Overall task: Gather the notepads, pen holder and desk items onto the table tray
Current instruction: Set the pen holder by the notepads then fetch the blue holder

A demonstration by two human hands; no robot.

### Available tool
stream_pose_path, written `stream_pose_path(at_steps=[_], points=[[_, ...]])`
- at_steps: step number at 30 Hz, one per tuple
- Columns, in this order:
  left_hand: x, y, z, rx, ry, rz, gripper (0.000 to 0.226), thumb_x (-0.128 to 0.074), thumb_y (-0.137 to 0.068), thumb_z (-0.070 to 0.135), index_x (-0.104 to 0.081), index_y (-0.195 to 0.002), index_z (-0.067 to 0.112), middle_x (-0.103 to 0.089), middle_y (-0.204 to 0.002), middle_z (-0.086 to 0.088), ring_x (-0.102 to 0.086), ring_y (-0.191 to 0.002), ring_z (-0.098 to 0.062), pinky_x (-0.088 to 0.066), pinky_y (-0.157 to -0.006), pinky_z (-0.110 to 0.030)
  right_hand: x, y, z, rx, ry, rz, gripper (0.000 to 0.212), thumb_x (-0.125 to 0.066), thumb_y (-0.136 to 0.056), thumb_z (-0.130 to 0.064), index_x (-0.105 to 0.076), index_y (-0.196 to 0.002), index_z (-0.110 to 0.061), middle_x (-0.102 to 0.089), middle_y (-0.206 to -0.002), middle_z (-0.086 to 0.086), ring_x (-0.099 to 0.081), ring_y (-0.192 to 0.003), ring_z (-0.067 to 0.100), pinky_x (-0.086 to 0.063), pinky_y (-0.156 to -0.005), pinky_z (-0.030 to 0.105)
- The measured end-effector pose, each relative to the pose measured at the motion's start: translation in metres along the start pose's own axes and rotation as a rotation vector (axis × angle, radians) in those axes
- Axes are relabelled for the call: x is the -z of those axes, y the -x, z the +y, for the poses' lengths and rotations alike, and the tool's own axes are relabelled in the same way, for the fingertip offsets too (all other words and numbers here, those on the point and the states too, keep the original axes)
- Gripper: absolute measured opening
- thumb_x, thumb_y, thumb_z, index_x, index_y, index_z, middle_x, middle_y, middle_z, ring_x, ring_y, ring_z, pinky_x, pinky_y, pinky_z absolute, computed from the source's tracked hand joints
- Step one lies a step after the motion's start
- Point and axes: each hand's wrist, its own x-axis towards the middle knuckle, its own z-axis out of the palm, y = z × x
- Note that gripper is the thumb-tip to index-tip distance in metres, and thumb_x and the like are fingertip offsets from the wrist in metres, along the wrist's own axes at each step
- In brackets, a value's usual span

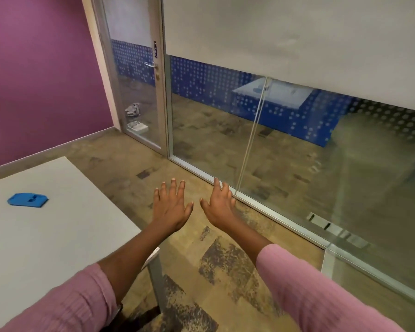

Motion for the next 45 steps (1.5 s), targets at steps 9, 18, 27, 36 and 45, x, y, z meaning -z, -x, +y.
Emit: stream_pose_path(at_steps=[9,18,27,36,45], points=[[-0.027,-0.128,-0.032,0.186,-0.005,0.022,0.073,-0.022,-0.095,0.059,-0.002,-0.152,0.017,-0.011,-0.160,-0.014,-0.013,-0.145,-0.037,-0.013,-0.117,-0.053,-0.030,-0.165,-0.020,0.214,0.033,-0.083,0.074,-0.047,-0.092,-0.049,-0.013,-0.149,-0.017,-0.019,-0.156,0.016,-0.023,-0.142,0.036,-0.026,-0.110,0.054],[-0.053,-0.241,-0.099,0.511,-0.062,0.017,0.074,-0.020,-0.092,0.061,-0.010,-0.151,0.017,-0.020,-0.158,-0.016,-0.025,-0.140,-0.041,-0.021,-0.113,-0.056,-0.068,-0.327,-0.077,0.510,0.057,-0.197,0.072,-0.051,-0.090,-0.046,-0.020,-0.146,-0.012,-0.031,-0.146,0.015,-0.034,-0.133,0.036,-0.033,-0.106,0.051],[-0.053,-0.269,-0.216,0.847,-0.073,0.034,0.077,-0.017,-0.089,0.070,-0.010,-0.151,0.024,-0.016,-0.160,-0.010,-0.020,-0.144,-0.040,-0.013,-0.115,-0.056,-0.153,-0.406,-0.177,0.726,0.025,-0.375,0.073,-0.052,-0.092,-0.045,-0.019,-0.149,-0.013,-0.028,-0.151,0.016,-0.032,-0.136,0.036,-0.030,-0.110,0.048],[-0.050,-0.276,-0.354,1.144,-0.112,0.057,0.081,-0.009,-0.086,0.069,-0.010,-0.152,0.022,-0.016,-0.160,-0.010,-0.019,-0.144,-0.041,-0.015,-0.115,-0.056,-0.251,-0.445,-0.309,0.895,-0.035,-0.543,0.071,-0.050,-0.094,-0.049,-0.018,-0.150,-0.019,-0.019,-0.158,0.009,-0.028,-0.141,0.032,-0.027,-0.113,0.047],[-0.048,-0.279,-0.443,1.384,-0.129,0.049,0.073,-0.025,-0.093,0.062,-0.013,-0.151,0.020,-0.019,-0.159,-0.013,-0.020,-0.144,-0.040,-0.019,-0.116,-0.056,-0.326,-0.457,-0.420,1.161,0.007,-0.657,0.070,-0.046,-0.095,-0.048,-0.015,-0.150,-0.018,-0.017,-0.158,0.011,-0.026,-0.142,0.032,-0.027,-0.114,0.050]])
